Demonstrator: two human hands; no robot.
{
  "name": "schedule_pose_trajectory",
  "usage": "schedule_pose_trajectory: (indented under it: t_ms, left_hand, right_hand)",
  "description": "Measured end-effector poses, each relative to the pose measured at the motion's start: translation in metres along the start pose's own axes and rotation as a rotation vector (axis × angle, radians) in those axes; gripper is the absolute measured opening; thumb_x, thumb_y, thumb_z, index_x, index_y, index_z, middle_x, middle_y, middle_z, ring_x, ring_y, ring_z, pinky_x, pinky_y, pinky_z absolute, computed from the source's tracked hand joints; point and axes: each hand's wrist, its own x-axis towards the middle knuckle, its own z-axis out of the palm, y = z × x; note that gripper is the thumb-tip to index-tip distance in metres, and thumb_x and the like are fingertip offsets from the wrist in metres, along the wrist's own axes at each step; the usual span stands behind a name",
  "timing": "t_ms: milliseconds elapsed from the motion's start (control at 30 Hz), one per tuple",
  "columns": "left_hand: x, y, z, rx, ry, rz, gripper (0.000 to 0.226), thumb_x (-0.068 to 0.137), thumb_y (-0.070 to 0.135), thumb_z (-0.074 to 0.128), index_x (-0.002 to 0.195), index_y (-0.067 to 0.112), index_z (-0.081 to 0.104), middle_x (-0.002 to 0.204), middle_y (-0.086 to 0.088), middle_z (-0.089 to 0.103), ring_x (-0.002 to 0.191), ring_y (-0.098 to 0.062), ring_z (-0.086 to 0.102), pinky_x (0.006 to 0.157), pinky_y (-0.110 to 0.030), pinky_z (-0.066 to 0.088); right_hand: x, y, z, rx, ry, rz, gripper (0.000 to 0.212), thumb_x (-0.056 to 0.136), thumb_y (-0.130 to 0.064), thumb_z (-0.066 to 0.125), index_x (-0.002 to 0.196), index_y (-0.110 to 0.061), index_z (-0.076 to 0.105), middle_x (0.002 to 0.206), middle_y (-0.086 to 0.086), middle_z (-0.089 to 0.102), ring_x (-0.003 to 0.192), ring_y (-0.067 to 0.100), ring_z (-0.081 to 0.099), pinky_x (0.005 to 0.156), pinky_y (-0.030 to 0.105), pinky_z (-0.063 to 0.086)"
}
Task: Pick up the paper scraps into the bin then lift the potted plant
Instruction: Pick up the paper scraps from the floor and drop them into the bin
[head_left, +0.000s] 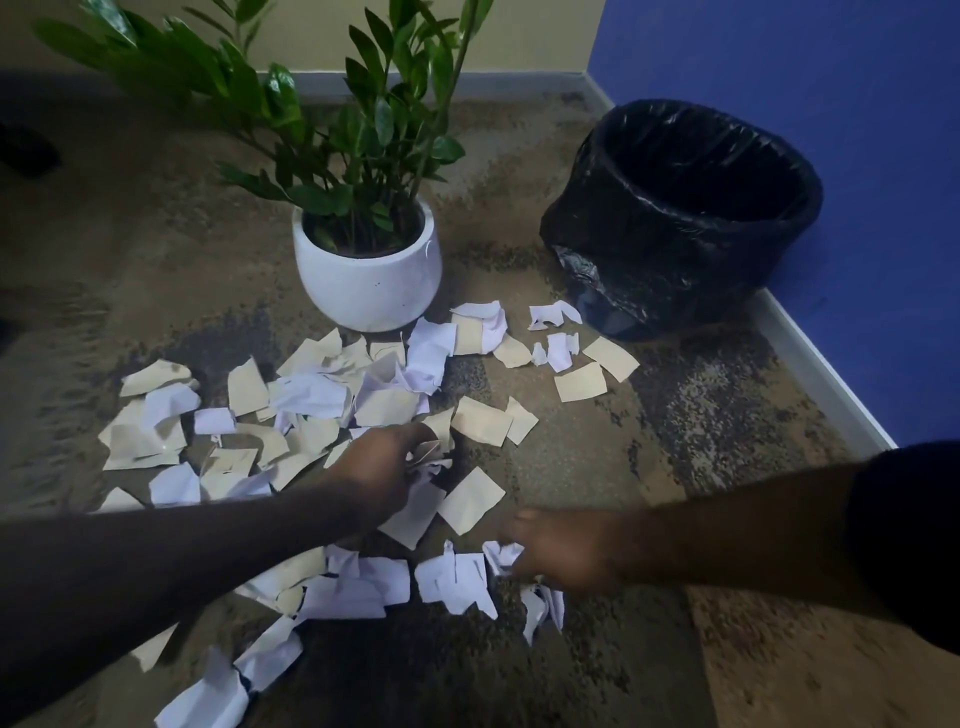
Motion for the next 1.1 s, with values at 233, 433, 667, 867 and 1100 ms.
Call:
schedule_pose_trajectory:
  t_ms: [233, 433, 667, 867, 1100]
  left_hand:
    - [0.009, -0.013, -0.011, -0.126, 0.096, -0.034, 0.028, 0.081, 0.01, 0.069, 0.104, 0.026, 0.063, 0.09, 0.01, 0.069, 0.081, -0.012, 0.065, 0.066, -0.026, 0.051]
    - [0.017, -0.024, -0.027, -0.117, 0.19, -0.097, 0.017, 0.085, 0.009, 0.061, 0.098, 0.02, 0.067, 0.08, 0.001, 0.069, 0.075, -0.017, 0.065, 0.066, -0.03, 0.05]
    - [0.014, -0.019, -0.032, -0.11, 0.19, -0.079, 0.012, 0.086, 0.009, 0.06, 0.09, 0.018, 0.067, 0.079, -0.002, 0.069, 0.075, -0.022, 0.064, 0.07, -0.034, 0.052]
    - [0.015, -0.012, -0.036, -0.103, 0.198, -0.074, 0.012, 0.085, 0.008, 0.06, 0.087, 0.018, 0.067, 0.078, 0.0, 0.069, 0.074, -0.019, 0.063, 0.063, -0.029, 0.047]
    - [0.015, -0.003, -0.047, -0.164, 0.25, -0.115, 0.011, 0.085, 0.016, 0.066, 0.075, 0.021, 0.064, 0.067, 0.005, 0.065, 0.064, -0.016, 0.059, 0.056, -0.027, 0.041]
  right_hand:
    - [-0.007, 0.017, -0.011, 0.248, 0.056, 0.204, 0.026, 0.096, -0.015, 0.051, 0.093, 0.003, 0.071, 0.099, 0.019, 0.065, 0.092, 0.031, 0.058, 0.076, 0.029, 0.038]
    - [-0.02, 0.025, -0.017, 0.401, 0.296, 0.363, 0.014, 0.083, -0.007, 0.062, 0.094, -0.004, 0.071, 0.103, 0.01, 0.067, 0.098, 0.02, 0.058, 0.081, 0.018, 0.037]
    - [-0.009, -0.012, -0.001, 0.237, -0.079, 0.342, 0.07, 0.079, -0.047, 0.069, 0.137, -0.024, 0.038, 0.133, 0.009, 0.041, 0.118, 0.023, 0.042, 0.097, 0.039, 0.043]
    - [0.0, -0.003, -0.008, 0.139, -0.067, 0.276, 0.03, 0.086, -0.008, 0.063, 0.115, 0.002, 0.062, 0.113, 0.021, 0.059, 0.101, 0.034, 0.055, 0.082, 0.026, 0.038]
    - [-0.002, 0.025, -0.04, 0.456, 0.253, 0.443, 0.022, 0.085, -0.006, 0.063, 0.106, -0.004, 0.07, 0.11, 0.014, 0.069, 0.098, 0.025, 0.062, 0.088, 0.027, 0.047]
